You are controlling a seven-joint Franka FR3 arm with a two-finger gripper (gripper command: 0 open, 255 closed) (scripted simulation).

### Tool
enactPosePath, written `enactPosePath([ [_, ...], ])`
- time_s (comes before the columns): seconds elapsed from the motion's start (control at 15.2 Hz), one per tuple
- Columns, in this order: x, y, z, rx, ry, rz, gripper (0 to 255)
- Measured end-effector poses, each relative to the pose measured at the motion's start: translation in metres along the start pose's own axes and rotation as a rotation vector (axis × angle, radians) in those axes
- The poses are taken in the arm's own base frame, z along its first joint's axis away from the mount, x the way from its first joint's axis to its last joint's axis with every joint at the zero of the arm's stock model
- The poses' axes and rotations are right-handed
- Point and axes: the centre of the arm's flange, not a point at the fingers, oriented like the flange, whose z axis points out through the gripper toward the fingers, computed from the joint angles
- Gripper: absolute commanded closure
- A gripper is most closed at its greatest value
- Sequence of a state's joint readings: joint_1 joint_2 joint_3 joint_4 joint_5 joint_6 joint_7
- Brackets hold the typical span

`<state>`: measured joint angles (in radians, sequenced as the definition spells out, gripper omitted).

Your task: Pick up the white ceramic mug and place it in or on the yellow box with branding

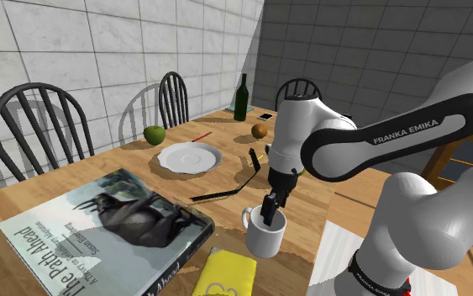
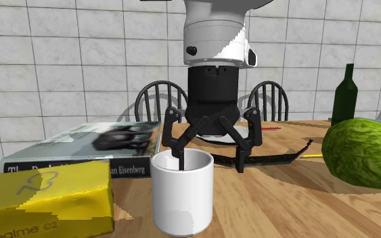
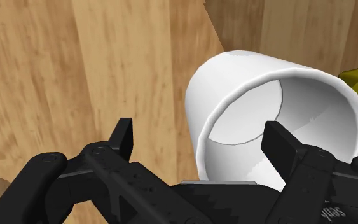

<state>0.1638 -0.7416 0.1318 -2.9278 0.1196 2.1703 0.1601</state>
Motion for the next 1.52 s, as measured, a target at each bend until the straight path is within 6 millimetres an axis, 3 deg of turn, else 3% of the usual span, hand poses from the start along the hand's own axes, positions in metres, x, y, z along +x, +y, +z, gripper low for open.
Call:
enactPosePath([
  [0.4, 0.000, 0.001, 0.004, 0.000, 0.001, 0.000, 0],
  [0.46, 0.000, 0.001, 0.004, 0.000, 0.001, 0.000, 255],
  [1.12, 0.000, 0.001, 0.004, 0.000, 0.001, 0.000, 255],
  [1.52, 0.000, 0.001, -0.021, 0.000, 0.001, 0.000, 255],
])
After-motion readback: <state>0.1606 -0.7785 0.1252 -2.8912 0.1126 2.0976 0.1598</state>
